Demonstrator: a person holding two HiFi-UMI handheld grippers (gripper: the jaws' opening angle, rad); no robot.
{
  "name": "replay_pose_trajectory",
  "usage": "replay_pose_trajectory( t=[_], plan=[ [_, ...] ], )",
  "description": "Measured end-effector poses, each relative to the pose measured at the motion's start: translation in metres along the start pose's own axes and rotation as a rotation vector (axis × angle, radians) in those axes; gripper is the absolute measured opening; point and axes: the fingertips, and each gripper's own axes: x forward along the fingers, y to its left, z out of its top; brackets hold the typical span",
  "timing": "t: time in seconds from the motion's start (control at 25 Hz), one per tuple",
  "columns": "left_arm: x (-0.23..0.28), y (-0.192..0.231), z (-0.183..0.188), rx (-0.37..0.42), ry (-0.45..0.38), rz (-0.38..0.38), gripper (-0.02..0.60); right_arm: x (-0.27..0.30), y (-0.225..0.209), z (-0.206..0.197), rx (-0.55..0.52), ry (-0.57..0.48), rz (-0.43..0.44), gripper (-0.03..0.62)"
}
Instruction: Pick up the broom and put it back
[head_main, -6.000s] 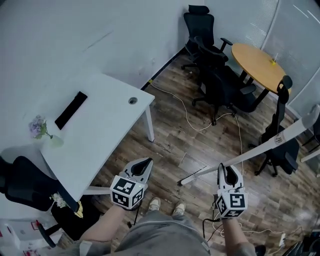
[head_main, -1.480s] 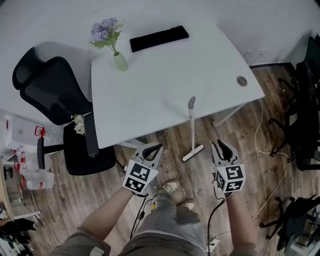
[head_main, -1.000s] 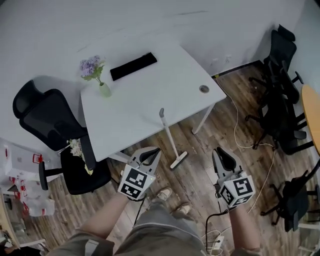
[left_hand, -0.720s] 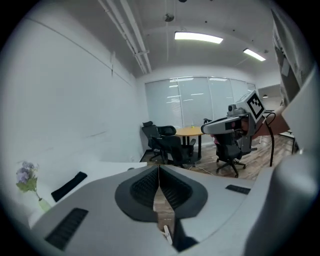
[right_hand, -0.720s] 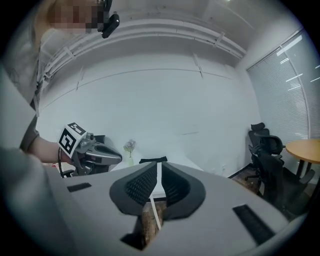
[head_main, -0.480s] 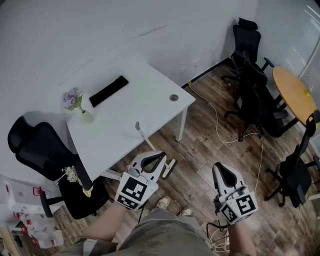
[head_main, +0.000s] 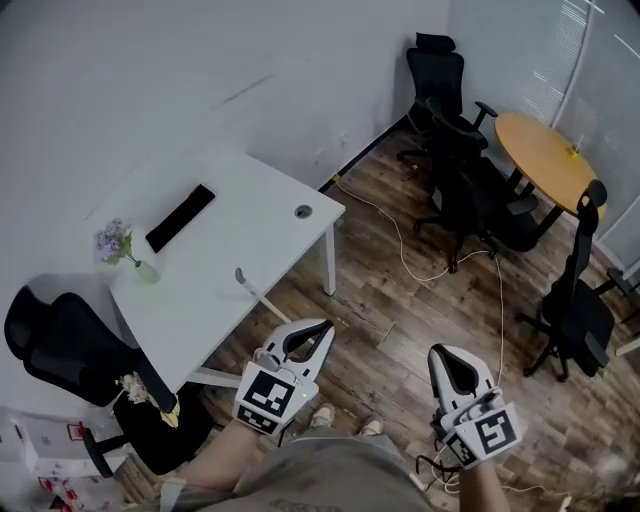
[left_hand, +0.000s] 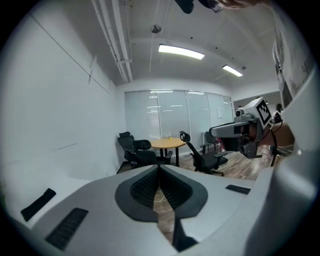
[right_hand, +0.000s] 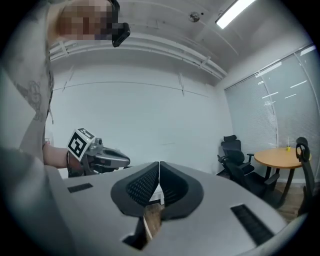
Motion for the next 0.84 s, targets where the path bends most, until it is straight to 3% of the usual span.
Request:
replay_pose_trajectory(
  t=[0.28,0.84],
  plan=[
    [0.015,-0.008,0.005,0.02,0.0,-0.039,0.02,-0.01,-0.017,-0.003,0.001,-0.002,-0.078,0.032],
    [0.019,-0.007,0.004,0.005,0.015,-0.042,0.02,-0.01,-0.038,-0.002,-0.01,0.03,-0.112,0.032]
  ],
)
